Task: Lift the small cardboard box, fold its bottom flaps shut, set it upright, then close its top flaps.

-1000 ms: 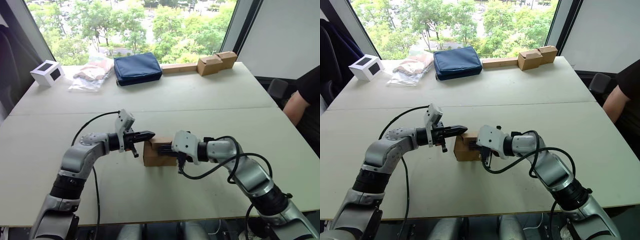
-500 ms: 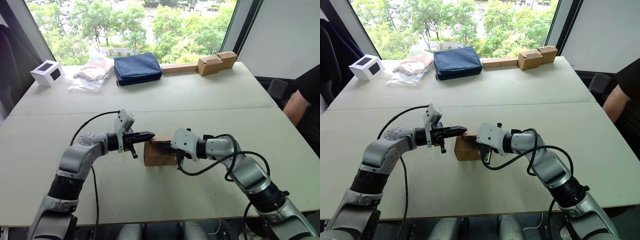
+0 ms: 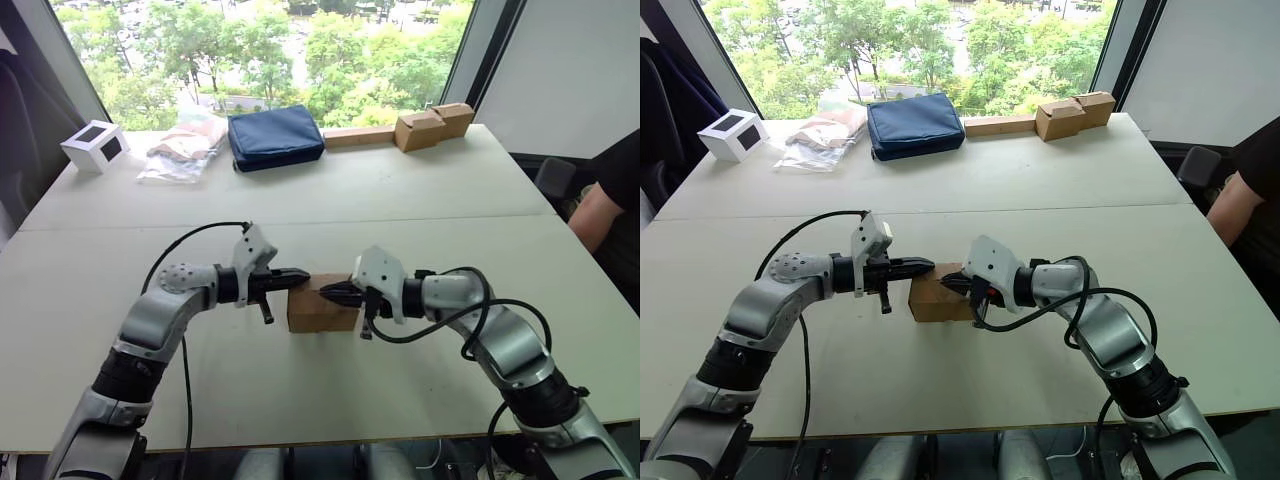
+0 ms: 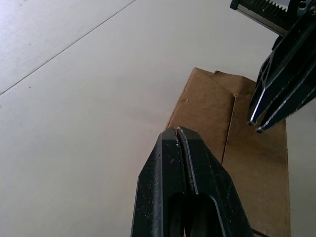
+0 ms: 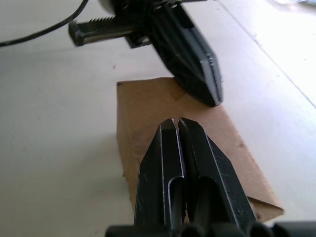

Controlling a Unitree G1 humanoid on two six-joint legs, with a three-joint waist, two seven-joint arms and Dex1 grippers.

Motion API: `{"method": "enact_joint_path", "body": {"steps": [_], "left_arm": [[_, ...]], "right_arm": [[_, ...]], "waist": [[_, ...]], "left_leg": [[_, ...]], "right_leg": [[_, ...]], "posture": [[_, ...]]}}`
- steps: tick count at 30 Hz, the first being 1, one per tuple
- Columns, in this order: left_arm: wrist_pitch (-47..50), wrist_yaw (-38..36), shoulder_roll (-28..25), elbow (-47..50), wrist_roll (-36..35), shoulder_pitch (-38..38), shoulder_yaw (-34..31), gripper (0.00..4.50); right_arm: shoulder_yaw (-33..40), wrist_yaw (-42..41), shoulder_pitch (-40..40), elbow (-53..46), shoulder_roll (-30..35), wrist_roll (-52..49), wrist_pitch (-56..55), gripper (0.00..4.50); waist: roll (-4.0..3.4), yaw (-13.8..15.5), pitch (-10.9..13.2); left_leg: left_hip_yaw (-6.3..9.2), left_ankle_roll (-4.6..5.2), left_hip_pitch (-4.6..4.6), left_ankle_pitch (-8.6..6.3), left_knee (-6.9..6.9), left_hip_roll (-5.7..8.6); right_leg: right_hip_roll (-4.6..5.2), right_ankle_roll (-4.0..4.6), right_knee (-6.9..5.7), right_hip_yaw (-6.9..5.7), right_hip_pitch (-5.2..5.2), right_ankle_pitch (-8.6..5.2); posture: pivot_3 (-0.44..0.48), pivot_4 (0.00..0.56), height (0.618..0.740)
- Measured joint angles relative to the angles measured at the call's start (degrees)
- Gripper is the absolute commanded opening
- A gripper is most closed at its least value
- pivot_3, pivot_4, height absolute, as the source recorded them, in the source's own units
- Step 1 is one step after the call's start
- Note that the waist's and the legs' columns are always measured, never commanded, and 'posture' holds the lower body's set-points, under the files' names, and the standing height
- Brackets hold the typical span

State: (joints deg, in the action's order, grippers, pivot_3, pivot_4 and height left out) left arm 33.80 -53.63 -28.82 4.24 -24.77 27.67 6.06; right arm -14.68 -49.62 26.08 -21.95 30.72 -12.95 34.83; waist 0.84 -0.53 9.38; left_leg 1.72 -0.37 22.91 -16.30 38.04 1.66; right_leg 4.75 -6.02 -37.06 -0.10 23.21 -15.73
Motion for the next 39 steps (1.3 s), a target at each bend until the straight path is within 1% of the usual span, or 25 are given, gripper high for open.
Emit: {"method": "enact_joint_path", "body": {"steps": [4, 7, 14, 21, 31, 33, 35, 38, 39], "left_arm": [[4.15, 1.89, 0.07, 4.30, -3.65, 0.51, -3.09, 0.00], [5.50, 2.59, -0.44, 7.49, -4.56, 0.21, -3.32, 0.00], [5.77, 4.18, -0.52, 8.54, -3.48, -2.60, -1.85, 0.00], [4.10, 4.30, -0.94, 8.61, -0.18, -3.97, 2.10, 0.00], [3.46, 5.20, -0.54, 8.59, 0.91, -4.11, 2.67, 0.00], [4.41, 5.79, 0.54, 8.38, -0.79, -4.30, 1.00, 0.00], [5.21, 7.76, 2.81, 8.28, -3.21, -4.16, -2.57, 0.00], [5.52, 12.86, 4.95, 9.76, -6.90, -3.75, -10.39, 0.00], [5.68, 14.11, 4.80, 10.80, -7.98, -3.70, -12.75, 0.00]], "right_arm": [[3.49, 1.85, 0.12, 0.21, -1.13, -2.27, 1.19, 0.07], [4.47, 2.77, 0.52, 0.91, -1.44, -2.94, 1.26, 0.07], [2.12, 3.20, 0.50, 2.09, -1.57, -1.85, -0.44, 0.07], [-1.31, 3.03, -0.17, 3.65, -0.53, 1.04, -1.90, 0.07], [-2.75, 3.18, -0.19, 5.11, -0.43, 3.23, -2.79, 0.07], [-1.97, 3.43, -0.20, 5.45, -1.24, 2.68, -2.78, 0.07], [0.41, 4.26, -0.20, 5.98, -3.26, 0.96, -2.65, 0.07], [7.22, 5.99, -0.10, 5.79, -6.94, -5.12, -1.54, 0.07], [9.86, 6.70, -0.06, 5.29, -7.43, -7.00, -1.14, 0.07]], "waist": [[0.02, -0.10, 0.01], [0.02, -0.10, 0.01], [0.02, -0.08, 0.01], [0.01, -0.05, 0.01], [0.01, -0.07, 0.01], [0.01, -0.08, 0.01], [0.02, -0.05, 0.01], [0.02, -0.07, 0.01], [0.01, -0.08, 0.01]], "left_leg": [[0.00, 0.00, 0.00, 0.00, 0.00, -0.01], [0.00, 0.00, 0.00, 0.00, 0.00, -0.01], [-0.01, 0.00, 0.00, 0.00, -0.01, -0.01], [-0.01, 0.00, 0.00, 0.00, -0.01, 0.00], [-0.01, 0.00, -0.01, 0.00, -0.01, -0.01], [-0.01, 0.00, -0.01, 0.00, -0.01, -0.01], [0.00, -0.01, 0.01, 0.00, 0.00, -0.02], [0.01, -0.01, 0.01, 0.00, 0.00, -0.02], [0.01, -0.01, 0.01, 0.00, -0.01, -0.02]], "right_leg": [[-0.01, 0.00, 0.00, 0.00, 0.02, 0.00], [-0.01, 0.00, 0.00, 0.00, 0.01, 0.00], [-0.01, 0.00, 0.01, 0.00, 0.01, 0.00], [-0.01, 0.00, 0.01, 0.00, 0.01, 0.00], [-0.01, 0.00, 0.01, 0.00, 0.00, 0.00], [-0.01, 0.00, 0.01, 0.00, 0.00, 0.00], [0.00, 0.00, 0.01, 0.00, 0.02, 0.00], [0.04, 0.00, 0.01, 0.00, 0.03, 0.00], [0.06, 0.00, 0.01, 0.01, 0.03, 0.00]], "posture": [[0.000, 0.150, 0.737], [0.000, 0.150, 0.737], [0.000, 0.150, 0.737], [0.000, 0.150, 0.737], [0.000, 0.150, 0.737], [0.000, 0.150, 0.737], [0.000, 0.150, 0.737], [0.000, 0.150, 0.737], [0.000, 0.150, 0.737]]}}
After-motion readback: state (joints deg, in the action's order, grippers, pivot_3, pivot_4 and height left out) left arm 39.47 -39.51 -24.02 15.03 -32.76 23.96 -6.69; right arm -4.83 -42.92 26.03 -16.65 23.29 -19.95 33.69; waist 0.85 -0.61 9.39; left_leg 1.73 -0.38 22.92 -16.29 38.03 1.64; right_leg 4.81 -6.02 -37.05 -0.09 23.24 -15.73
